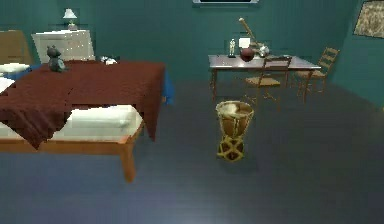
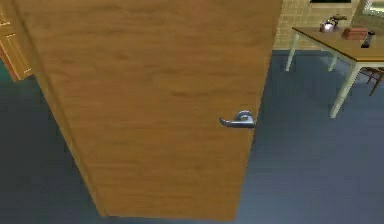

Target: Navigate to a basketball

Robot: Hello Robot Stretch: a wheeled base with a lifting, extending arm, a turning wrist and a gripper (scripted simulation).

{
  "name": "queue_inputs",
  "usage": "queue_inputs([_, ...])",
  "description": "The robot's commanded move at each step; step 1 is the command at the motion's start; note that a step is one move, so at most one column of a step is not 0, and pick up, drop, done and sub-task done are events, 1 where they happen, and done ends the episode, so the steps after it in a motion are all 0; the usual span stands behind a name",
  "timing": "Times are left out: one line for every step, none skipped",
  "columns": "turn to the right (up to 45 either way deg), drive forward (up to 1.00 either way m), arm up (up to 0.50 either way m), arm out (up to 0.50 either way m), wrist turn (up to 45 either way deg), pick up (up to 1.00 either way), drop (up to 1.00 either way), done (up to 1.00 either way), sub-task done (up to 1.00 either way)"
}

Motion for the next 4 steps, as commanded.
queue_inputs([27.0,0.00,0.00,0.00,0.0,0.00,0.00,0.00,0.00])
queue_inputs([0.0,0.95,0.00,0.00,0.0,0.00,0.00,0.00,0.00])
queue_inputs([9.0,0.00,0.00,0.00,0.0,0.00,0.00,0.00,0.00])
queue_inputs([0.0,0.80,0.00,0.00,0.0,0.00,0.00,0.00,0.00])
